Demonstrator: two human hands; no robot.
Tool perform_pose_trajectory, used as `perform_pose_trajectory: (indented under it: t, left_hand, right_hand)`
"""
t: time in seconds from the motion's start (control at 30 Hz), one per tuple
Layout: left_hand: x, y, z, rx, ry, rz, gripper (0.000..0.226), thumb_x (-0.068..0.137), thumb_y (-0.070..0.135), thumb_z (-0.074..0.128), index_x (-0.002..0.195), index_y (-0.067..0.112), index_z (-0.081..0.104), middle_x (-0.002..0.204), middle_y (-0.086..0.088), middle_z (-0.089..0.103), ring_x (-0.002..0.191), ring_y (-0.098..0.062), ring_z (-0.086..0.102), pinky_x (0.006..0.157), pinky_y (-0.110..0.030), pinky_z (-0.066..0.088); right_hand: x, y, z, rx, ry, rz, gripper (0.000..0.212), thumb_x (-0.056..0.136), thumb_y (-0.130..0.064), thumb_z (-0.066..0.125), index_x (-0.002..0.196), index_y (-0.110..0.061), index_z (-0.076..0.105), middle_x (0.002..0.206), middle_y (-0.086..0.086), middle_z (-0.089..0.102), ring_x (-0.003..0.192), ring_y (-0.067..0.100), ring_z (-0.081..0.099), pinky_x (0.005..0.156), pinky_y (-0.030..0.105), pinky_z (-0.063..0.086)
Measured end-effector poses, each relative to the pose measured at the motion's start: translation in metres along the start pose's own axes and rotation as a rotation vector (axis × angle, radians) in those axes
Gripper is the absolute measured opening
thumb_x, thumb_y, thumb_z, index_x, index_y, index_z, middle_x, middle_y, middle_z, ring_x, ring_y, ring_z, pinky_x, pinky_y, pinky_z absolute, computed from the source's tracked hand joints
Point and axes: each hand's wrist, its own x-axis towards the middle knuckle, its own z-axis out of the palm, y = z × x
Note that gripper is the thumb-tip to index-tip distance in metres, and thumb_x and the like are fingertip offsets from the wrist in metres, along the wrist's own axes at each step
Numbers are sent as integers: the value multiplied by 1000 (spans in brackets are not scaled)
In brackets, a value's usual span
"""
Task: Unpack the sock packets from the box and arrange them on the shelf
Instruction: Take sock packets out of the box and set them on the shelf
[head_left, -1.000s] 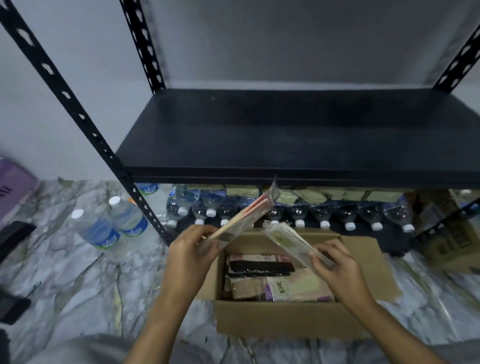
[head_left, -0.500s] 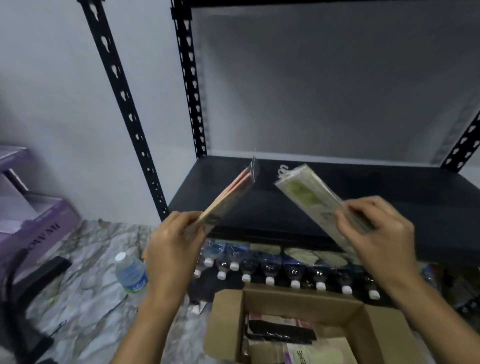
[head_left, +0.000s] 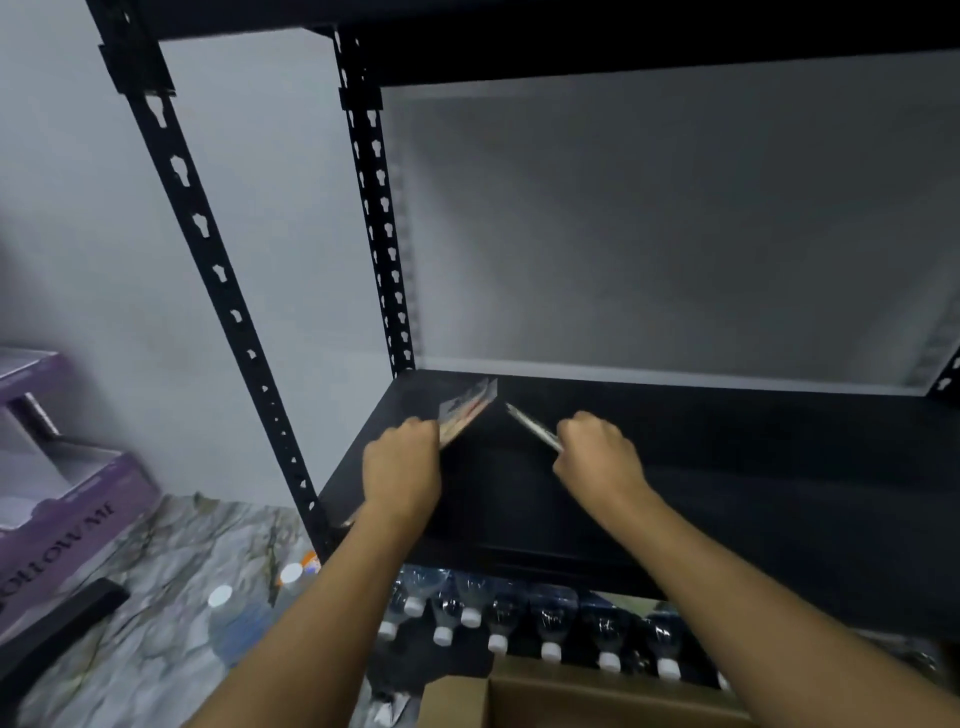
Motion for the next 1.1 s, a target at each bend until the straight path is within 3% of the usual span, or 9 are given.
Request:
perform_pose_trajectory:
  t: [0.1,0.17,0.3,0.5,0.6,0.7,0.87,0.97,1.1]
  left_hand:
    - [5,8,12,31,-92,-8,27,87,1,48,108,14,60,112,-6,63,102,-29,63,71,-35,42]
    - [9,9,20,1,-142,-17,21,87,7,54,106,14,60,113,-5,63,102,-28,63,73,-34,43]
    - [14,6,34,-98,-247,-79,44,76,41,78,105,14,60,112,-3,61,104,-26,60,77,-36,46]
    - [4,4,49,-289,-264,-117,54,78,59,68,101,10,67,109,-7,58,104,-26,55,83,-39,51]
    - [-10,-4,52,-389,-123,-104,44,87,50,60,117,18,68,119,-5,60,110,-26,53,91,-39,45]
    - [-29,-14,55,-345,-9,-115,49,88,54,55,129,26,60,129,0,52,120,-24,44,98,-42,38]
    - [-48,-24,63,-338,-165,-237,84,80,71,53,148,29,31,154,-10,29,142,-37,20,115,-51,19]
    - [-52,-24,60,-281,-209,-250,81,81,71,50,149,33,27,157,-9,24,144,-37,16,116,-54,13]
    - [-53,-26,56,-252,-226,-227,75,80,67,50,146,40,30,153,-4,29,140,-38,22,115,-57,15]
  right_hand:
    - [12,-7,20,9,-79,31,27,82,0,59,109,-4,61,105,11,61,96,29,62,72,37,52]
    - [18,-8,29,26,-122,46,25,81,1,59,105,-5,62,108,10,62,99,28,62,75,35,51]
    - [24,-7,40,103,-148,69,18,83,-14,64,99,-7,61,108,8,62,100,27,61,72,31,46]
    - [13,-3,47,266,-198,101,36,85,-33,66,108,-6,64,113,9,61,102,25,59,81,32,49]
    - [-2,7,38,331,-118,77,39,87,-30,62,121,-11,62,123,6,59,114,21,54,93,32,47]
    - [-21,28,32,262,-76,66,42,87,-36,59,125,-16,59,128,2,53,119,21,43,99,36,43]
    - [-47,58,29,96,-225,244,75,78,-68,50,137,-23,37,137,8,37,122,33,34,101,46,34]
    - [-58,56,32,69,-278,258,85,74,-74,48,140,-23,32,137,11,38,123,34,34,102,46,31]
    - [-66,48,36,59,-225,260,81,75,-70,50,138,-22,35,134,11,40,122,32,33,100,44,31]
